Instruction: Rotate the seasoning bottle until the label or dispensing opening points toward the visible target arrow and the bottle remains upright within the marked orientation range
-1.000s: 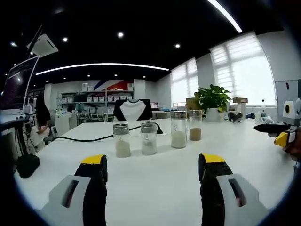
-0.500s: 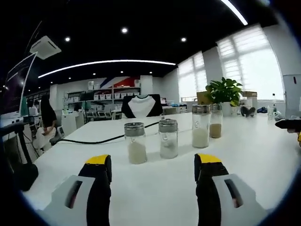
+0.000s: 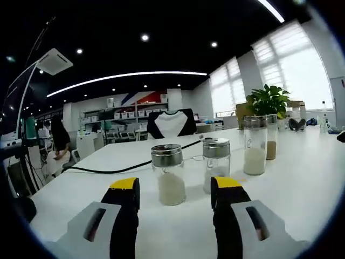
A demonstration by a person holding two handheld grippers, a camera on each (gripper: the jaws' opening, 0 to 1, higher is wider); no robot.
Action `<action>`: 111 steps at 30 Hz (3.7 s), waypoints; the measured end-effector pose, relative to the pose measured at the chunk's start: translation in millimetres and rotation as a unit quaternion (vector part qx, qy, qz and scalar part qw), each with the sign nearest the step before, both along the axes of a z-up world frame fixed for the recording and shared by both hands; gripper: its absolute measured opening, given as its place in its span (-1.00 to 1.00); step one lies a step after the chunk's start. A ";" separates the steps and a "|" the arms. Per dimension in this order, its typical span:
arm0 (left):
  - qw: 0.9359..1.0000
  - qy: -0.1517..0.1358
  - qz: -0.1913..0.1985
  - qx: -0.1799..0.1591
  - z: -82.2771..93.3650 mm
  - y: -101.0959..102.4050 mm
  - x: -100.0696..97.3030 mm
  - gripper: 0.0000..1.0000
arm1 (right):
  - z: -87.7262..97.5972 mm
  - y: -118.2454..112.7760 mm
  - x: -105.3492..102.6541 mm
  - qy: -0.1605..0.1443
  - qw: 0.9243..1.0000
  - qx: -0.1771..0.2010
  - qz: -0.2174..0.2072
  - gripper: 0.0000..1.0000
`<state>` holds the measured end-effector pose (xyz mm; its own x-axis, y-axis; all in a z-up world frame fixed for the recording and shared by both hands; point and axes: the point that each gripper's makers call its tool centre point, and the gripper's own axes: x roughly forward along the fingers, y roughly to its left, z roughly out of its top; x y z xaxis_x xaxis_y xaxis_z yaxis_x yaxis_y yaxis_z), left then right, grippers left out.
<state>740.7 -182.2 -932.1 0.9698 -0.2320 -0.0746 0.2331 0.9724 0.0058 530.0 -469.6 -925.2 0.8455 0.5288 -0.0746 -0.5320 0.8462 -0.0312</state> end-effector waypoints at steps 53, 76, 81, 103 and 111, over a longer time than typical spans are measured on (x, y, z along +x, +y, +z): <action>0.995 0.006 -0.099 0.019 27.1 -45.2 -47.8 -0.34 | 19.0 14.6 -9.1 -0.010 0.999 0.028 0.027 0.37; 0.984 -0.018 -0.175 -0.001 38.2 -104.3 -175.1 -0.34 | 38.9 49.3 -41.7 -0.030 0.993 0.035 0.105 0.07; 0.984 -0.009 -0.177 0.012 29.0 -111.4 -192.2 -0.34 | 40.0 55.6 -45.4 -0.030 0.992 0.035 0.118 0.03; 0.972 0.012 -0.232 0.018 3.9 -159.0 -267.7 -0.33 | 34.5 100.7 -76.2 -0.023 0.977 0.010 0.211 -0.38; 0.967 0.012 -0.254 0.028 -2.6 -171.4 -283.6 -0.33 | 25.6 125.3 -87.3 -0.009 0.970 0.003 0.241 -0.40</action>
